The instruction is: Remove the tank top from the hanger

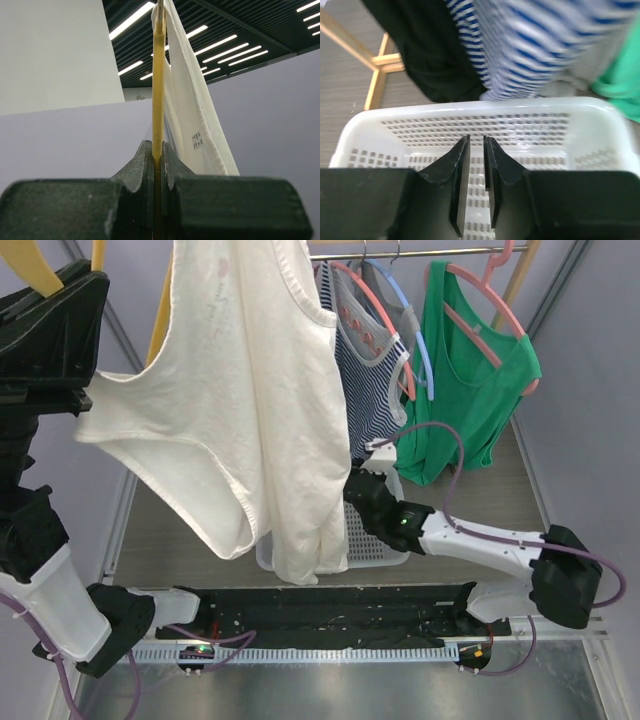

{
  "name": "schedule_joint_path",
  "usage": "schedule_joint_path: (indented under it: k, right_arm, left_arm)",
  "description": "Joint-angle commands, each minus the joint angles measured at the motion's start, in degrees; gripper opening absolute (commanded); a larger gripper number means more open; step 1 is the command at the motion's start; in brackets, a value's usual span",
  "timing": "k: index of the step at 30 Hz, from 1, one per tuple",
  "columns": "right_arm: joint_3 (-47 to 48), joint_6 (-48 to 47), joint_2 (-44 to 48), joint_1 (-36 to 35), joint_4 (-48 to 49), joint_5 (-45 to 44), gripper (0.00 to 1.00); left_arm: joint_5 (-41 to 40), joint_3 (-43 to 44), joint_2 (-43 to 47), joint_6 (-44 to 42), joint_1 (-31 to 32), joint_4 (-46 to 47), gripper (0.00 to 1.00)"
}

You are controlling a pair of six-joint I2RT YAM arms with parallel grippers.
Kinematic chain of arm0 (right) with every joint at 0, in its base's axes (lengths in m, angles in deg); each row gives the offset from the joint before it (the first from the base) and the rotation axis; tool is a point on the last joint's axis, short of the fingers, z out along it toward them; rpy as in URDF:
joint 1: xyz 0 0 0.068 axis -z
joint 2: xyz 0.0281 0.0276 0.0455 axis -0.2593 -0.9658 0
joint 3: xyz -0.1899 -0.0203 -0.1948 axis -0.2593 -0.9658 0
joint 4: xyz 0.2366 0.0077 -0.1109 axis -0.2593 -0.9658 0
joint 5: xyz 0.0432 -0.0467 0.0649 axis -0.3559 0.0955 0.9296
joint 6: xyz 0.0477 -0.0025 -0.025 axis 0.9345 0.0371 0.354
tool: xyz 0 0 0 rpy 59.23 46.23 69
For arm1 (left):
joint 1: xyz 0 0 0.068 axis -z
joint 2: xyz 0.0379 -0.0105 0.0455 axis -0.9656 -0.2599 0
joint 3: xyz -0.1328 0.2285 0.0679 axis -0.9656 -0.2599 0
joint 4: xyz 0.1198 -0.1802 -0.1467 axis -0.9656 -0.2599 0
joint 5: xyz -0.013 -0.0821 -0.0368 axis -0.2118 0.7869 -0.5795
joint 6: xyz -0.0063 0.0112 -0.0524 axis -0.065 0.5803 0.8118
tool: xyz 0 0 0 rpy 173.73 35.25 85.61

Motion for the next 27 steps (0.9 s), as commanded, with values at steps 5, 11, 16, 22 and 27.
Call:
schedule_joint_path:
  k: [5,11,16,22,27]
  right_arm:
    - [-5.1,2.5,12.3,0.3,-4.7,-6.4,0.27]
    - [-5.0,2.3,16.9,0.3,-7.4,-7.1,0.28]
    - [-5.9,2.4,21.7,0.3,-8.4,-5.8,0.28]
    - [-6.6,2.4,25.9,0.3,-11.0,-5.7,0.29]
    - [-6.2,1.9,27.8,0.3,-12.2,-5.7,0.29]
  left_arm:
    - [-5.7,1.7,-4.3,-2.1,-0.3,9.2,0.0]
    - [-7.3,4.4,-7.2,-5.1,-0.2,11.9,0.0]
    - [-8.2,3.6,-8.4,-5.7,-0.3,13.3,0.0]
    - [-7.1,1.6,-7.1,-2.2,-0.3,13.2,0.0]
    - [-1.9,-5.9,-2.3,1.6,-0.3,8.7,0.0]
